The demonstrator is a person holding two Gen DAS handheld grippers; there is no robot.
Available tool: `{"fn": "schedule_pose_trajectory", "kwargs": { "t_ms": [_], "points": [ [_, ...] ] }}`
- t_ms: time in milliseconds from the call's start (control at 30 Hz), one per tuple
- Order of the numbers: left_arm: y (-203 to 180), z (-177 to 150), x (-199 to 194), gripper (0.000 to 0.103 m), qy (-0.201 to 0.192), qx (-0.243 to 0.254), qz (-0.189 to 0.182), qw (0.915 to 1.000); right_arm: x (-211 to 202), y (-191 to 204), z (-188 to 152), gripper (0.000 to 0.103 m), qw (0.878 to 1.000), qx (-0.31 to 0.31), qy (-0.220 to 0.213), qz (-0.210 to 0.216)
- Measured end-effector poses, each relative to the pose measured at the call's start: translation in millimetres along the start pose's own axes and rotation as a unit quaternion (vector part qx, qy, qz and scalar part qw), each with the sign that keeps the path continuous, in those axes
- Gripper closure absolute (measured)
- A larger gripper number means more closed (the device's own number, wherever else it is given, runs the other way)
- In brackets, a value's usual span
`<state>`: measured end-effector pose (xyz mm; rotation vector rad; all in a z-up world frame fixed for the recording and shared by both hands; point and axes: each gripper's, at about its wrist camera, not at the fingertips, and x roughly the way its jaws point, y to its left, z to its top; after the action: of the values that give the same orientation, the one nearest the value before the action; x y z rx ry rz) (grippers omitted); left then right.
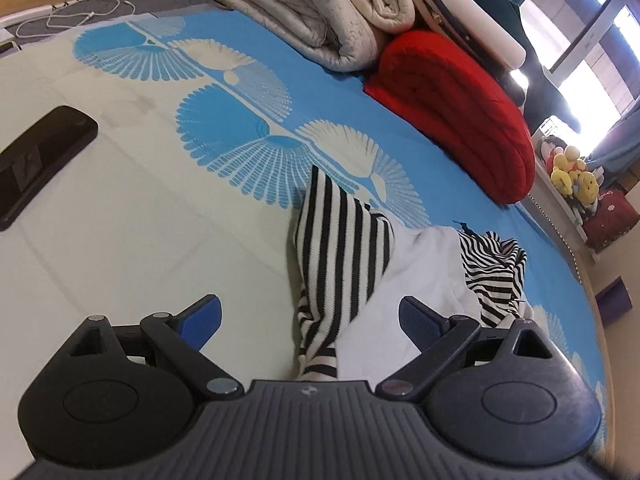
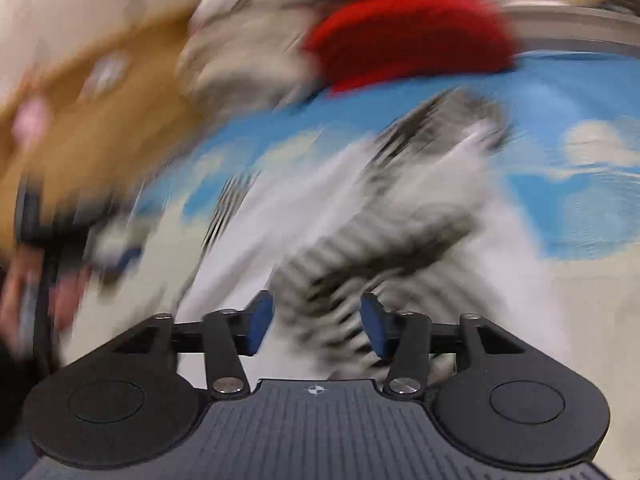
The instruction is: Fold small clothes
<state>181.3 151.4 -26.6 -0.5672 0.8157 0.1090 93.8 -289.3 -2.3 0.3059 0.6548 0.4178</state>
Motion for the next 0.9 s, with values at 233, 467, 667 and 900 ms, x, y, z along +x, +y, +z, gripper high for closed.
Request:
{"fn": "schedule_pose_trajectory", "kwargs": {
  "t_ms": [233,467,667,900],
  "points": [
    [-7.1,-2.3,3.6,0.006,-0.002,0.016,0.006,0.9999,23.8,-88.6,34.3,0.04,0.968,0.251,-0.024,-0.015],
    [-18.6,-8.1,11.1,0.006,0.002,0.04,0.01,0.9992,89.2,-68.6,39.5,0.093,0.975,0.214,-0.014,-0.06],
    [-22.3,-11.4,14.5,0.006,-0.001,0.055,0.018,0.9983,-3.3,-108.2,76.1,0.101,0.966,0.142,-0.122,-0.179],
    [-26.9,-18.7,16.4,0.006,-0.003,0.071,0.03,0.997,-185.0,-255.9,35.1,0.046,0.742,0.334,-0.249,-0.526]
  ]
}}
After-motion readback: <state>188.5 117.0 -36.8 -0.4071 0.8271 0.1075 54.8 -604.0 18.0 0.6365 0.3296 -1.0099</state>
